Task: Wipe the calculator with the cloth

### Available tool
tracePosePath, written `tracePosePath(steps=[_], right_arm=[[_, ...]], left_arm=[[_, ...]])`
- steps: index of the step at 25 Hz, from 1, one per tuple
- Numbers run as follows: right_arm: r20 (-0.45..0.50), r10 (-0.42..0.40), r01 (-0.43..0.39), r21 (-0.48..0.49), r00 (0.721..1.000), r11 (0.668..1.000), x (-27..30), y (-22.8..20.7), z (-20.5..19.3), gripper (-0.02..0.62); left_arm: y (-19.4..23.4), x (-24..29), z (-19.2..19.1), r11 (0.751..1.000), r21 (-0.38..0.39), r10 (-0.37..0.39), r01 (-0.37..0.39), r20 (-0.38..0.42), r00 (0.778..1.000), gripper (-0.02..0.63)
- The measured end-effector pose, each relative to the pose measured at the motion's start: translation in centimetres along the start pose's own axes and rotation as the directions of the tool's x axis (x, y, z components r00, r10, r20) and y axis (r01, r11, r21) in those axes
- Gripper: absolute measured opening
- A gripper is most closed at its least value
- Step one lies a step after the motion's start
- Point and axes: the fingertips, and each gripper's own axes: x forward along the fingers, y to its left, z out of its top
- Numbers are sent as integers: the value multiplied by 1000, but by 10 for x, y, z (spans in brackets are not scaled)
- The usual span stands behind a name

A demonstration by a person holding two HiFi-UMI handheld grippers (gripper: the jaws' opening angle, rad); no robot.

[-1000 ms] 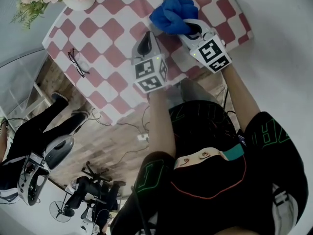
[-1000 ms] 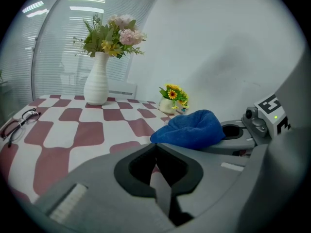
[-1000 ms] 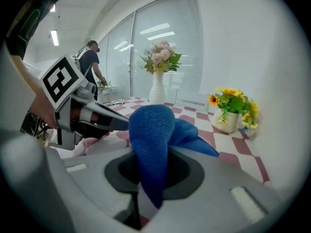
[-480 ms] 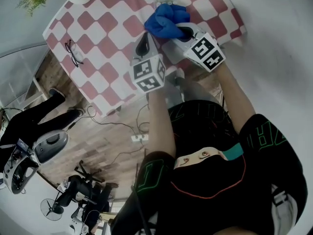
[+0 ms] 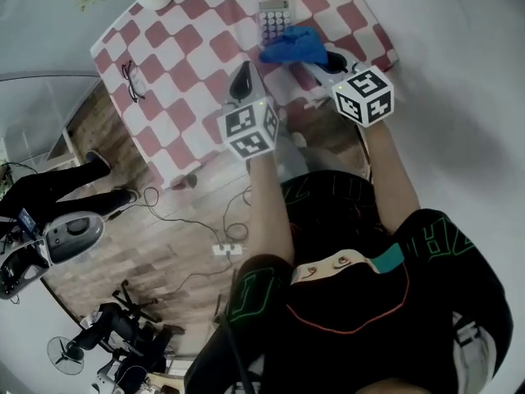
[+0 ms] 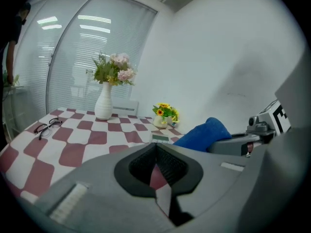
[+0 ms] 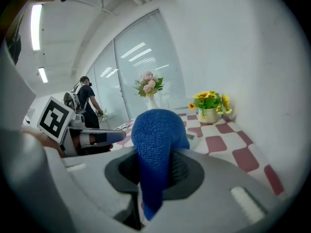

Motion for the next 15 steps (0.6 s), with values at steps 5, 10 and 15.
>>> tracePosePath(steps=[5,10,15], right_arm=[[120,-41,35,52,992,998,-32,-14,29,80],[226,-110,84,122,968,989,-58,-30,58,80],[273,-194,156,153,942,976,-79,-50,75,80]], left_arm=[[-10,-15,28,999,46,-4,1,70,998,11],[-13,-27,57,996,84,-5,-6,129,992,11],[-23,-32,83,992,125,-21,-2,180,983,11]])
